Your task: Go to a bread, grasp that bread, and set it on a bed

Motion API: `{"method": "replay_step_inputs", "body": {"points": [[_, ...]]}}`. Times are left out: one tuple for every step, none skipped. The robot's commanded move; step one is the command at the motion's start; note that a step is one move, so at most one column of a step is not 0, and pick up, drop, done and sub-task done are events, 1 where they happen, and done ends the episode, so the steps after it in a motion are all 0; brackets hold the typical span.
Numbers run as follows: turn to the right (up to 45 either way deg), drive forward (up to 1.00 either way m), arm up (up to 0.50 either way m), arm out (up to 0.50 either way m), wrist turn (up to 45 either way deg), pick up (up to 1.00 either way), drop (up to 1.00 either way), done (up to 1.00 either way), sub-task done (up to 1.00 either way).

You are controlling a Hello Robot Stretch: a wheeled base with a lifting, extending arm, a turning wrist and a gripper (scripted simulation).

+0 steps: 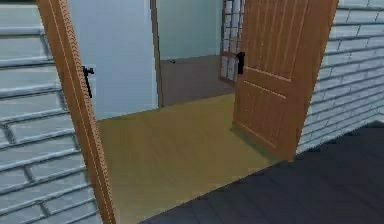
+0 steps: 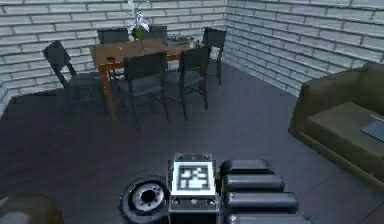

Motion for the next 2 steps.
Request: {"method": "replay_step_inputs", "body": {"points": [[0.0, 1.00, 0.00, 0.00, 0.0, 0.00, 0.00, 0.00, 0.00], [0.0, 1.00, 0.00, 0.00, 0.0, 0.00, 0.00, 0.00, 0.00]]}}
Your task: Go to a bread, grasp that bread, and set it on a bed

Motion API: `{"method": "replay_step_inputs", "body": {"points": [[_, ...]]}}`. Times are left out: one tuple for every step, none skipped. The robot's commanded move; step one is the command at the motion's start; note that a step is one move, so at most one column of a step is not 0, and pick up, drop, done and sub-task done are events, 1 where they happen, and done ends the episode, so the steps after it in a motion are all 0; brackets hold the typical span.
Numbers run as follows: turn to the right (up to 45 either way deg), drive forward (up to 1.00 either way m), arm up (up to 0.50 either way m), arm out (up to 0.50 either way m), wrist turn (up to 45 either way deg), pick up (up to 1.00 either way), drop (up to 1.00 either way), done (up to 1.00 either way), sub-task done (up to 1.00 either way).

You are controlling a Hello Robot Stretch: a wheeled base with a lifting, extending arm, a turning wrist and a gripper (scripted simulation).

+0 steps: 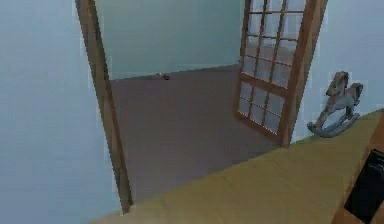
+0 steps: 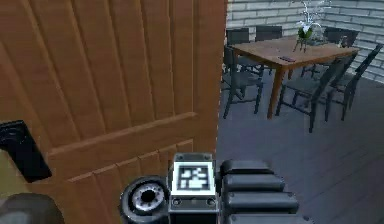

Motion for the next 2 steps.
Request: {"method": "replay_step_inputs", "body": {"points": [[0.0, 0.55, 0.00, 0.00, 0.0, 0.00, 0.00, 0.00, 0.00], [15.0, 0.00, 0.00, 0.00, 0.0, 0.00, 0.00, 0.00, 0.00]]}}
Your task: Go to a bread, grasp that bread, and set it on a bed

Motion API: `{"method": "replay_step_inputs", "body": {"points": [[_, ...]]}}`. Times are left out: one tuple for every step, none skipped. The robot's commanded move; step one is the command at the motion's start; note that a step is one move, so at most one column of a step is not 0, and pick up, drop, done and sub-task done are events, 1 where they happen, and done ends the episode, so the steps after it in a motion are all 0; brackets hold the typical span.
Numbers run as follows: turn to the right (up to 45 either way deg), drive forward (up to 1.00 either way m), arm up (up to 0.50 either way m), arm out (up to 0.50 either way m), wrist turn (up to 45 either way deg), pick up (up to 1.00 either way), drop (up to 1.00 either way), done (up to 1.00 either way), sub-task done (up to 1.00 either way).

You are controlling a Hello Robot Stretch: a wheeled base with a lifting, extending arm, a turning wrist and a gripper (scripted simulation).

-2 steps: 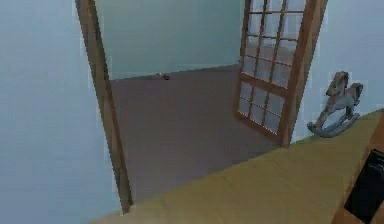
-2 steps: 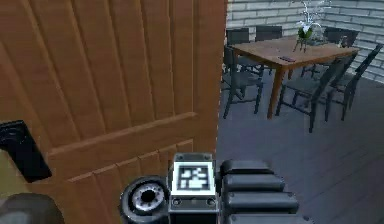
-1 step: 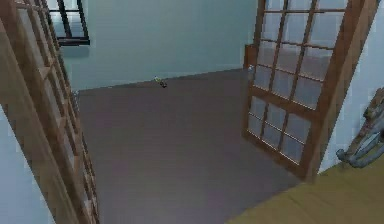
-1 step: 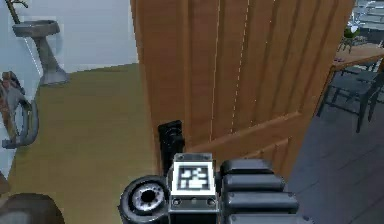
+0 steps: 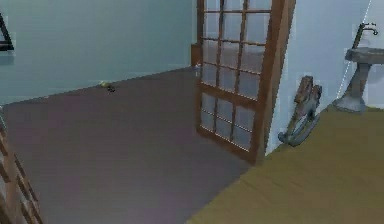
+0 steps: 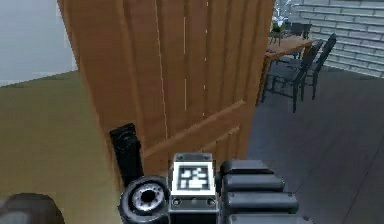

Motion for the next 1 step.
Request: {"method": "replay_step_inputs", "body": {"points": [[0.0, 0.45, 0.00, 0.00, 0.0, 0.00, 0.00, 0.00, 0.00]]}}
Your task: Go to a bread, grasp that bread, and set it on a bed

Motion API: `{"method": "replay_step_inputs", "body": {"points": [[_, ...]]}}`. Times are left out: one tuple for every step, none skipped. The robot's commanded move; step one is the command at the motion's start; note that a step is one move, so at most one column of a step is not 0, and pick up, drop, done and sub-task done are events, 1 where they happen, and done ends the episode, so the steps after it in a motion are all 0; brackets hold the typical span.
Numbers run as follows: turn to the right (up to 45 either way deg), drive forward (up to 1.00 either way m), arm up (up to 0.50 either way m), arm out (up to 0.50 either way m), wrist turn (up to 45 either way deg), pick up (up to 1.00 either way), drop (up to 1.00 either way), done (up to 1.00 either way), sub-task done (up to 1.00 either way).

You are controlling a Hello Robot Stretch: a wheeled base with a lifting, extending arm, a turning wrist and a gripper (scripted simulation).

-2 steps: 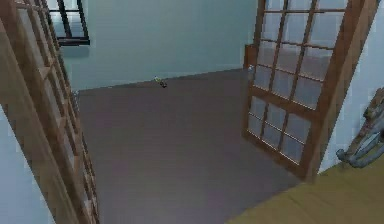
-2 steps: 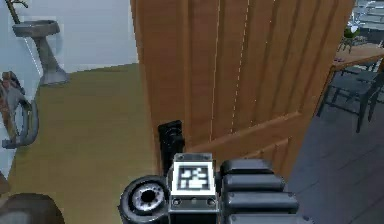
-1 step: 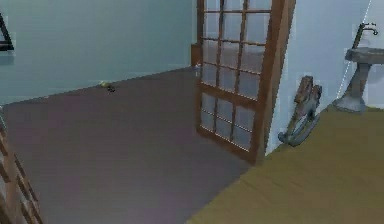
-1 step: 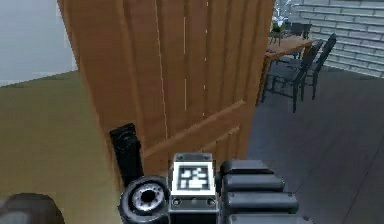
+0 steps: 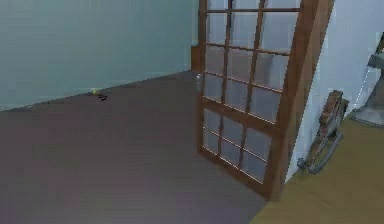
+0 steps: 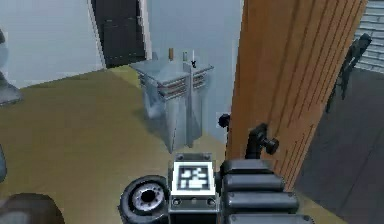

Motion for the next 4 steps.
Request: {"method": "replay_step_inputs", "body": {"points": [[45.0, 0.00, 0.00, 0.00, 0.0, 0.00, 0.00, 0.00, 0.00], [18.0, 0.00, 0.00, 0.00, 0.0, 0.00, 0.00, 0.00, 0.00], [0.0, 1.00, 0.00, 0.00, 0.0, 0.00, 0.00, 0.00, 0.00], [3.0, 0.00, 0.00, 0.00, 0.0, 0.00, 0.00, 0.00, 0.00]]}}
